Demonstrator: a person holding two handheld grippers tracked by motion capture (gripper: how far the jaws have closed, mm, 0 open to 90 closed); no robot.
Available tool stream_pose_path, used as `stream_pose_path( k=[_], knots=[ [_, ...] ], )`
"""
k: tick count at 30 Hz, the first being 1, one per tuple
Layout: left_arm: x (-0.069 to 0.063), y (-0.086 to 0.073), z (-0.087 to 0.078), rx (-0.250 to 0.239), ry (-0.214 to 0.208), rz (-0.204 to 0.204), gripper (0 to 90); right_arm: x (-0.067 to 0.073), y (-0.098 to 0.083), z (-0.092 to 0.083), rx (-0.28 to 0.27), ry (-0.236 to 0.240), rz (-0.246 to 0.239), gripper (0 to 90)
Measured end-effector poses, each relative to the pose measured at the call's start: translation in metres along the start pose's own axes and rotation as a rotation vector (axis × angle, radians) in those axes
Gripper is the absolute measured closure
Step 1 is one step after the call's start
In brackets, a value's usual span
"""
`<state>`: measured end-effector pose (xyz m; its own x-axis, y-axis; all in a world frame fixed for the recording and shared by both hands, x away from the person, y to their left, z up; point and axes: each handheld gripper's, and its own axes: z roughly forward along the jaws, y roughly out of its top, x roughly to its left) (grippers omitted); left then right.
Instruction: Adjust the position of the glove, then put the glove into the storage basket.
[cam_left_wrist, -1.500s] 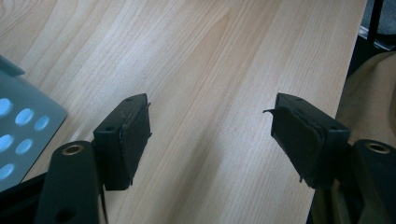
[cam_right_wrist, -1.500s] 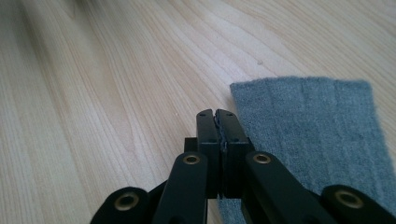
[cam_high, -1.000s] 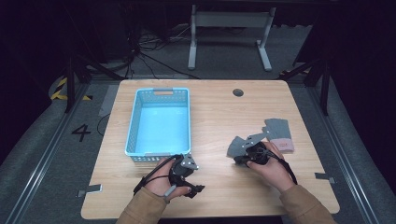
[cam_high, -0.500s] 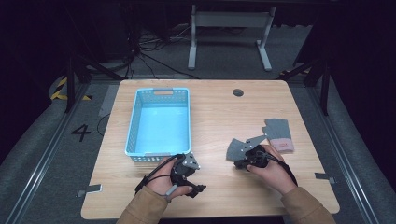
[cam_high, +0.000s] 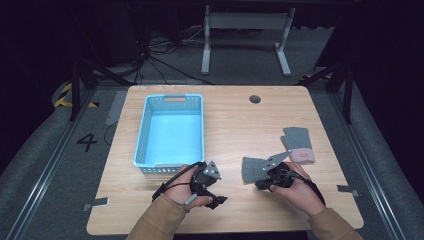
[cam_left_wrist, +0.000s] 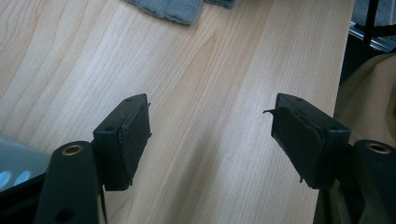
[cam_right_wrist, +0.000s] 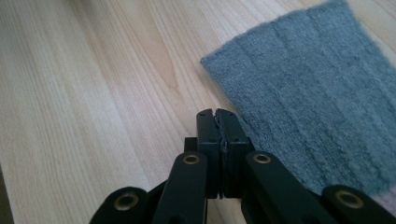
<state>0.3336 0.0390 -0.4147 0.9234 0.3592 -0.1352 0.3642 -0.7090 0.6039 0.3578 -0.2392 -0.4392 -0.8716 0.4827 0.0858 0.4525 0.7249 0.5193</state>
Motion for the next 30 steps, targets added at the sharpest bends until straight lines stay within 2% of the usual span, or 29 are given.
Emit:
stream_pose_path(
  k=[6,12,16,17,18,24,30],
  knots=[
    [0.0,0.007,0.006,0.009,-0.013,0.022,28.8,0.004,-0.005,-0.002,-0.003,-0.002,0.015,90.0],
    [-0.002,0.01,0.008,0.006,-0.022,0.031,28.9,0.006,-0.006,-0.003,-0.006,-0.012,0.006,89.7],
    [0.0,0.01,0.006,-0.003,-0.016,0.023,28.9,0.007,-0.006,-0.011,-0.048,-0.029,0.013,90.0],
    [0.001,0.009,0.005,-0.008,-0.008,0.017,28.9,0.005,-0.006,-0.017,-0.077,-0.044,0.02,90.0],
    [0.001,0.009,0.005,-0.008,-0.008,0.017,29.0,0.005,-0.006,-0.017,-0.077,-0.044,0.02,90.0],
    [0.001,0.01,0.004,-0.012,-0.01,0.014,29.0,-0.001,-0.009,-0.037,-0.166,-0.112,0.049,90.0],
    [0.001,0.01,0.004,-0.016,-0.007,0.011,29.0,-0.006,-0.012,-0.048,-0.202,-0.141,0.077,90.0]
  ],
)
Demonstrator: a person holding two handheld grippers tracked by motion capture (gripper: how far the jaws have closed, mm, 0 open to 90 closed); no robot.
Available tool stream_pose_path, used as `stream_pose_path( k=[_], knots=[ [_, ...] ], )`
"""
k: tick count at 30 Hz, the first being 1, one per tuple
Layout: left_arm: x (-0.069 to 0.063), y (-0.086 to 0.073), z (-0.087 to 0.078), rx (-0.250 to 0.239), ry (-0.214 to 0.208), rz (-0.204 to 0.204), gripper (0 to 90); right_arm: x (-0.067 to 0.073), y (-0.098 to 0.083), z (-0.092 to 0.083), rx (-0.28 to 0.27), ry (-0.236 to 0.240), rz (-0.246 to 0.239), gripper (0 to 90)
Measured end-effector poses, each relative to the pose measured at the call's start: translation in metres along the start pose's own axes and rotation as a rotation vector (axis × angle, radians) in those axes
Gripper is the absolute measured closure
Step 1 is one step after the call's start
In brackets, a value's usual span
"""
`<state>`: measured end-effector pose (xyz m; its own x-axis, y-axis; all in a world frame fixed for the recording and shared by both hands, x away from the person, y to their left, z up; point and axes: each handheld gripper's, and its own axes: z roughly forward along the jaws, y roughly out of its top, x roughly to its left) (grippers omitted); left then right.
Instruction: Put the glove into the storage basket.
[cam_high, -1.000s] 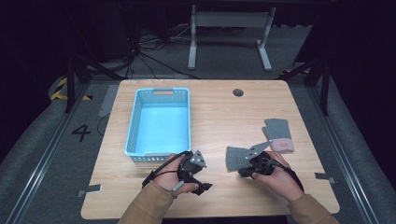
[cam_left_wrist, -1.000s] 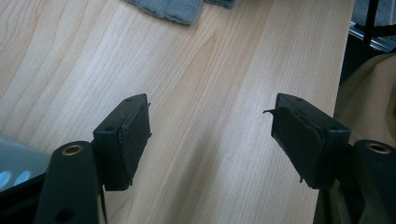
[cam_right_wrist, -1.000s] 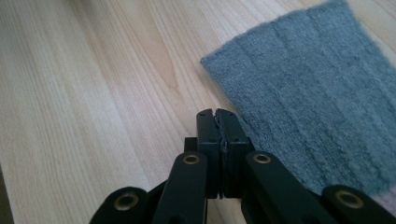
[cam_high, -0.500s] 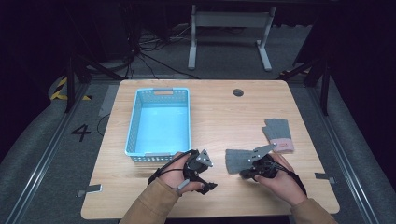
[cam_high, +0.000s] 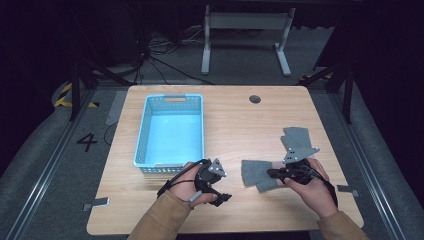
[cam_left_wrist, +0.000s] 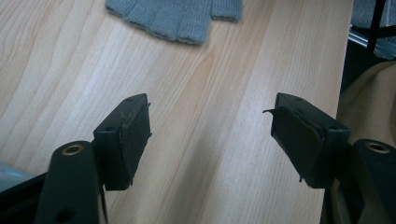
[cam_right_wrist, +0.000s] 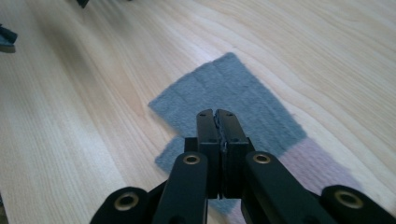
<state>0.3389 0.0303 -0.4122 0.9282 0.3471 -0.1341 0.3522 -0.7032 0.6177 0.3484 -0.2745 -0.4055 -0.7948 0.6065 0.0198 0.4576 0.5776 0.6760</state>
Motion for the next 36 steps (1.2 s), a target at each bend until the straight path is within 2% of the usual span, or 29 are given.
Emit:
stream_pose_path(
  k=[3,4,5,6,7,8,9,11,13,16,19,23,27,36],
  knots=[
    [-0.001,-0.001,-0.001,-0.004,0.007,-0.008,29.0,-0.01,-0.002,-0.008,-0.024,-0.025,0.04,90.0],
    [-0.001,-0.001,-0.001,-0.004,0.007,-0.008,29.1,-0.01,-0.002,-0.008,-0.024,-0.025,0.04,90.0],
    [0.0,-0.002,-0.003,-0.013,0.016,-0.015,29.4,-0.017,-0.003,-0.012,-0.038,-0.044,0.063,90.0],
    [0.0,-0.002,-0.003,-0.013,0.016,-0.015,29.5,-0.017,-0.003,-0.012,-0.038,-0.044,0.063,90.0],
    [0.0,-0.003,-0.004,-0.024,0.017,-0.027,29.6,-0.024,-0.005,-0.017,-0.05,-0.066,0.09,90.0],
    [0.0,-0.003,-0.004,-0.024,0.017,-0.027,29.6,-0.024,-0.005,-0.017,-0.05,-0.066,0.09,90.0],
    [0.0,-0.005,-0.005,-0.024,0.025,-0.034,29.6,-0.032,-0.008,-0.021,-0.069,-0.085,0.12,90.0],
    [0.0,-0.006,-0.006,-0.025,0.028,-0.036,29.6,-0.036,-0.01,-0.022,-0.076,-0.09,0.135,90.0],
    [0.0,-0.009,-0.009,-0.025,0.035,-0.047,29.6,-0.047,-0.013,-0.025,-0.093,-0.126,0.178,90.0],
    [-0.001,-0.011,-0.01,-0.028,0.038,-0.051,29.6,-0.055,-0.015,-0.024,-0.099,-0.144,0.192,90.0],
    [-0.002,-0.016,-0.012,-0.027,0.046,-0.06,29.6,-0.069,-0.021,-0.019,-0.084,-0.18,0.221,90.0],
    [-0.001,-0.02,-0.015,-0.03,0.054,-0.076,29.6,-0.078,-0.024,-0.011,-0.054,-0.202,0.244,90.0],
    [-0.001,-0.024,-0.018,-0.033,0.061,-0.089,29.6,-0.082,-0.025,-0.004,-0.03,-0.208,0.245,90.0],
    [-0.001,-0.025,-0.019,-0.035,0.063,-0.089,29.6,-0.087,-0.031,0.005,0.022,-0.213,0.257,90.0]
  ],
)
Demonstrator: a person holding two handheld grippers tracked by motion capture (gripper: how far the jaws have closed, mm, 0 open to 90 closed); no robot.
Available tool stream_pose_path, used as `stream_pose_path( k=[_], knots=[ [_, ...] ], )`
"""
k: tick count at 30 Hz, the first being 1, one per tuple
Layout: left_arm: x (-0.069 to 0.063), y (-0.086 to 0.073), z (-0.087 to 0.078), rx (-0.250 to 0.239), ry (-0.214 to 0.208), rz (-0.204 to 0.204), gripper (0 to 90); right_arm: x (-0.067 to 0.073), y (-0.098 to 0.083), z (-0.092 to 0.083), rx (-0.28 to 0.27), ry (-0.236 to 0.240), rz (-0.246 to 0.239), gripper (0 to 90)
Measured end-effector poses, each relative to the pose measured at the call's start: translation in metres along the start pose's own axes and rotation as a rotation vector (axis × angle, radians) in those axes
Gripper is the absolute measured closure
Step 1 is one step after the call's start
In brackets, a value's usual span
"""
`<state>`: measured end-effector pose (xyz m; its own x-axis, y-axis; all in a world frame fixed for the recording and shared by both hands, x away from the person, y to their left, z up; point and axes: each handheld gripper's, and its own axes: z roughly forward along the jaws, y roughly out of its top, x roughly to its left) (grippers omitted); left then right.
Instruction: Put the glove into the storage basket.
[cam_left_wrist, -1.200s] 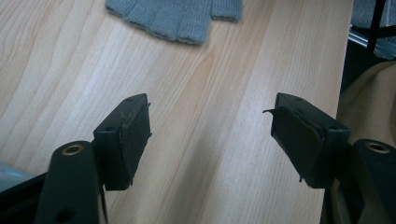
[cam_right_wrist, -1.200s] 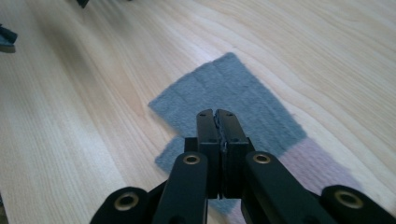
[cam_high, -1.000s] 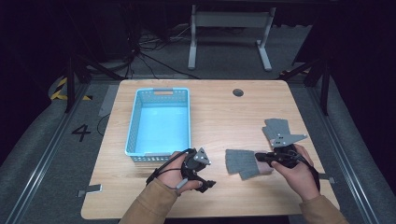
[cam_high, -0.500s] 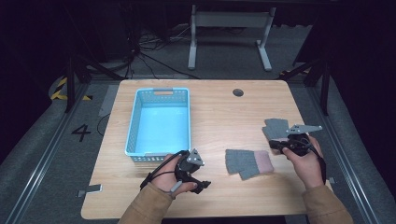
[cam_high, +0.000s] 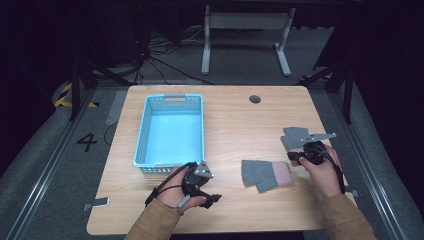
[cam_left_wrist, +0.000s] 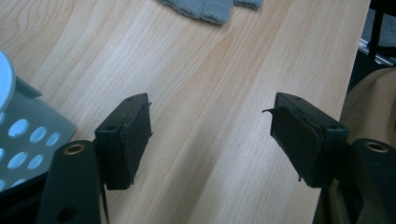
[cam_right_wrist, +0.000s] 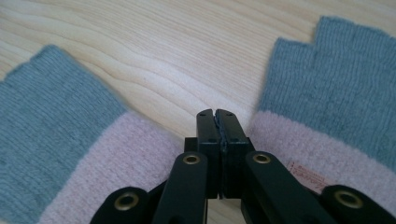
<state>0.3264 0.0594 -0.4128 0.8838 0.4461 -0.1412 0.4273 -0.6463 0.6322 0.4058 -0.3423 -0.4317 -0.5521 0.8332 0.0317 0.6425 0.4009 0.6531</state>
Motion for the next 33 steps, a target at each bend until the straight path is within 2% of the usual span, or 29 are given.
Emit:
stream_pose_path(
  k=[1,10,19,33],
  knots=[
    [0.0,0.0,0.001,-0.001,-0.001,0.004,29.5,-0.001,-0.002,0.002,0.015,-0.003,0.008,90.0],
    [-0.001,0.002,0.002,0.003,-0.009,0.005,29.5,-0.004,-0.006,0.003,0.034,-0.008,0.02,90.0],
    [-0.001,0.006,0.005,0.005,-0.021,0.018,29.5,-0.009,-0.013,-0.003,0.043,-0.029,0.029,90.0],
    [-0.001,0.015,0.01,0.008,-0.043,0.043,29.5,-0.021,-0.029,-0.015,0.059,-0.059,0.082,90.0]
  ],
)
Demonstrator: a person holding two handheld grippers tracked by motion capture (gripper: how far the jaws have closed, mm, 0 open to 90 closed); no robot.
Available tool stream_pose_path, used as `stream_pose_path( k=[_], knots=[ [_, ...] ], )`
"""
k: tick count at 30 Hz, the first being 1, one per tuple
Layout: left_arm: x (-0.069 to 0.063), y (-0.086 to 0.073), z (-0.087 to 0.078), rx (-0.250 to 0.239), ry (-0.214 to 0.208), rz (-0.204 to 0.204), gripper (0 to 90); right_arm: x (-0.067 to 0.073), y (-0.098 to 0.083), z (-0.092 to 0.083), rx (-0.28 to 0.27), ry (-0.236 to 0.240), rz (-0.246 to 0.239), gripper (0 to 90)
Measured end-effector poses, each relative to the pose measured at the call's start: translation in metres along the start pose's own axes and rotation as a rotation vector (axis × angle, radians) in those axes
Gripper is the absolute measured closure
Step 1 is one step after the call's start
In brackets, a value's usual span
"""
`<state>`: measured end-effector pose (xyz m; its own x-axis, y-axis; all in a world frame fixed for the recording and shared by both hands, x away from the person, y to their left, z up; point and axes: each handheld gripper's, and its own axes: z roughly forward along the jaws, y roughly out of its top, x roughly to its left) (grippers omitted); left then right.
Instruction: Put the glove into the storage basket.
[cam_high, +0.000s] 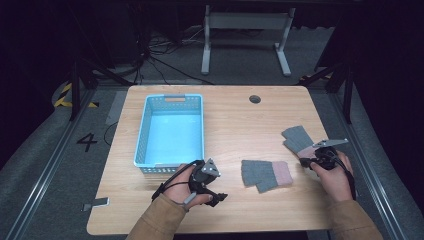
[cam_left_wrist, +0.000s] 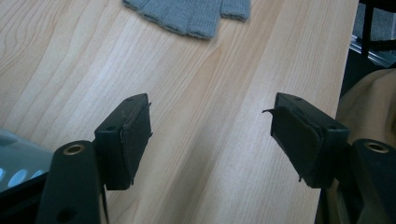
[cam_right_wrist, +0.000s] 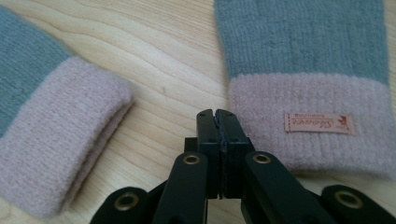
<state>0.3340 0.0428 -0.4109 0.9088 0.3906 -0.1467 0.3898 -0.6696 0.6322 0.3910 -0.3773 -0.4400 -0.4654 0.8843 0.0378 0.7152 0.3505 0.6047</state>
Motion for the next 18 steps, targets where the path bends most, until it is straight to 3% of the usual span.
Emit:
stream_pose_path(
  k=[10,18],
  knots=[
    [0.001,0.004,0.003,0.002,-0.007,0.01,29.5,-0.011,-0.009,-0.007,-0.004,-0.017,0.043,90.0],
    [0.002,0.005,0.002,-0.001,-0.007,0.011,29.5,-0.009,-0.006,-0.012,-0.032,-0.004,0.032,87.1]
  ],
)
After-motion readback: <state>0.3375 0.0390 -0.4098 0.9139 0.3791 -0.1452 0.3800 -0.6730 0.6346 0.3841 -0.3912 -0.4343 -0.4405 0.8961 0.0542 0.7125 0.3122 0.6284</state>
